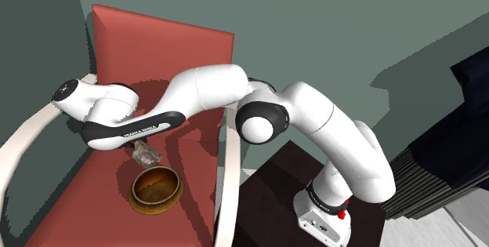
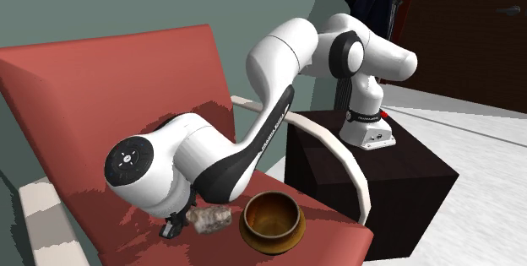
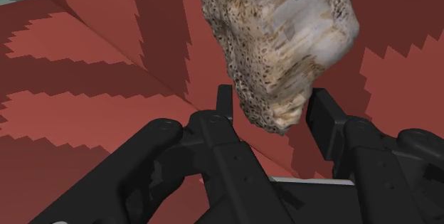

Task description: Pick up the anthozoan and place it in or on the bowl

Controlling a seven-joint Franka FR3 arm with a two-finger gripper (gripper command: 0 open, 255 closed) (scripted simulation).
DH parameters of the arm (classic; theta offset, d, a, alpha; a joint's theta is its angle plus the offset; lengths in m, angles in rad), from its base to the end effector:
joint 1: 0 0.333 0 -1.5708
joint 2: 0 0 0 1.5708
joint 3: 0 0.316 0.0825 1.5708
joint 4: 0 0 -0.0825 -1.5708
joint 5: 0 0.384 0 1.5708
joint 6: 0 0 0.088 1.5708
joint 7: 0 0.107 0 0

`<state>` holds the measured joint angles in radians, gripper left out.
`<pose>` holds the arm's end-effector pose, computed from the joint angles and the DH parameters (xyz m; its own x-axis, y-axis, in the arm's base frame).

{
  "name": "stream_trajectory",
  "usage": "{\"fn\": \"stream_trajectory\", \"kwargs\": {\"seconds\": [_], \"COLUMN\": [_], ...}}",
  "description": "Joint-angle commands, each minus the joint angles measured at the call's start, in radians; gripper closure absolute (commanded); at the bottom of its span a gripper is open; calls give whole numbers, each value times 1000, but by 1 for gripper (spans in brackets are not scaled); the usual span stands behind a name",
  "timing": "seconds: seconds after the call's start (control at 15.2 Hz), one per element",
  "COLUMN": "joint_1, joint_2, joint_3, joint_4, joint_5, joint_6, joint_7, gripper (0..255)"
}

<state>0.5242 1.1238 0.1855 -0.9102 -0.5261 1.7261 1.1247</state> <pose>0.6362 0.4145 0.1794 0.9442 -0.2968 0.1426 -0.3293 -0.8560 0.3986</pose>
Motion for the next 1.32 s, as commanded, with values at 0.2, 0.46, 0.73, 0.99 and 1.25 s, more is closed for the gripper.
{"fn": "stream_trajectory", "kwargs": {"seconds": [0.2, 0.46, 0.73, 0.99, 1.25], "joint_1": [-1, -2, -3, -2, 0], "joint_2": [-9, -43, -73, -99, -120], "joint_3": [2, 5, 9, 11, 13], "joint_4": [-9, -17, -19, -11, 3], "joint_5": [1, 5, 9, 12, 16], "joint_6": [-4, -28, -56, -87, -121], "joint_7": [-1, -9, -19, -30, -42], "gripper": [255, 255, 255, 255, 255]}}
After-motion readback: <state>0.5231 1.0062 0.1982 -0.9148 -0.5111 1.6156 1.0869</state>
